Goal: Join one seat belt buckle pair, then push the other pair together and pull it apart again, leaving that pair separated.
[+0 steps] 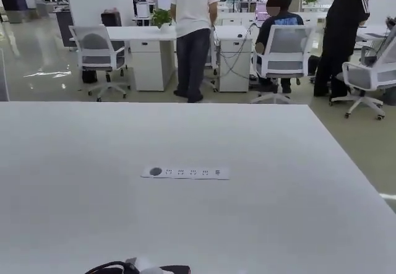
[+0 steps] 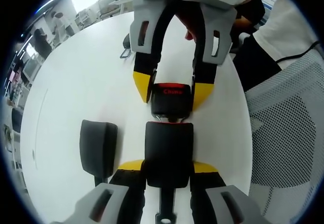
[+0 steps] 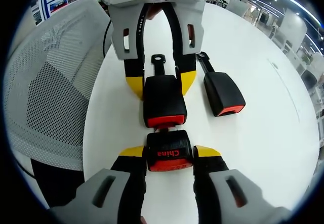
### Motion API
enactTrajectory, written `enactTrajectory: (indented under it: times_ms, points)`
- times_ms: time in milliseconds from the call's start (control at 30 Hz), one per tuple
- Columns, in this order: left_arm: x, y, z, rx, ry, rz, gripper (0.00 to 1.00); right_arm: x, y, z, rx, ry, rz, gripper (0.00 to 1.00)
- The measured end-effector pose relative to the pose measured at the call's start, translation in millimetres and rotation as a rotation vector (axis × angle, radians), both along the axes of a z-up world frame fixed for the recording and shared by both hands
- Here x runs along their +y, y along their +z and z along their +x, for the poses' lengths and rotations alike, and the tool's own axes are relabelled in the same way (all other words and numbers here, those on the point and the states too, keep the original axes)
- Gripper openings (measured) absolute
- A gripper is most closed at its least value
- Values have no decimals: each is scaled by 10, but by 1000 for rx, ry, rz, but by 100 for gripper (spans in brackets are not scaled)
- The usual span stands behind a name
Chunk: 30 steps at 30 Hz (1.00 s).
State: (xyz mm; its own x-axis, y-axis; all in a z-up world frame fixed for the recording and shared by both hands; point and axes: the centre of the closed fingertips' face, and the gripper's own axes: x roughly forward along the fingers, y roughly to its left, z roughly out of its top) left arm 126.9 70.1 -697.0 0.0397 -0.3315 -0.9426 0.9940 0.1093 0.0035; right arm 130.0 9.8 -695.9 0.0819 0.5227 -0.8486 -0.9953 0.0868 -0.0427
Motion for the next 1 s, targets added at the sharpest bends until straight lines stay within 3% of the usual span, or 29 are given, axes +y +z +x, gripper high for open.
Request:
enactTrajectory:
  times_ms: [67, 167, 200, 300, 333, 433, 533, 600, 700, 800, 900, 1000]
  points:
    - [24, 23, -26, -11, 2, 1, 35, 14, 37, 3, 10, -12, 27, 34]
    - [-70, 181, -36, -11, 35, -80, 39, -33, 120, -13, 11, -37, 58, 35]
    - [-70, 217, -30, -16, 37, -83, 38, -44, 159, -9, 16, -51, 75, 35]
    - [-111, 333, 57, -41, 49, -124, 39, -71, 338, -31, 20, -67, 125, 34]
    - [-142, 389, 81, -44, 54, -147, 39, -85, 292, 8, 27, -70, 133, 34]
    - [-220, 538, 177, -51, 66, -201, 39, -191, 408, 59, 18, -84, 162, 32]
    - [-206, 604, 353, -87, 73, -193, 40, -323, 458, 179, -8, -103, 163, 31]
    - [-225, 636, 414, -93, 78, -192, 41, -458, 483, 270, -23, -120, 153, 31]
    - [-172, 554, 563, -109, 64, -165, 42, -667, 455, 438, -41, -143, 121, 31]
    - [-69, 460, 686, -108, 55, -131, 43, -886, 442, 533, -49, -169, 98, 32]
    - [-30, 399, 777, -106, 46, -125, 44, -1118, 395, 652, -64, -179, 57, 34]
    - [-43, 387, 778, -93, 39, -103, 45, -1265, 366, 690, -75, -185, 27, 34]
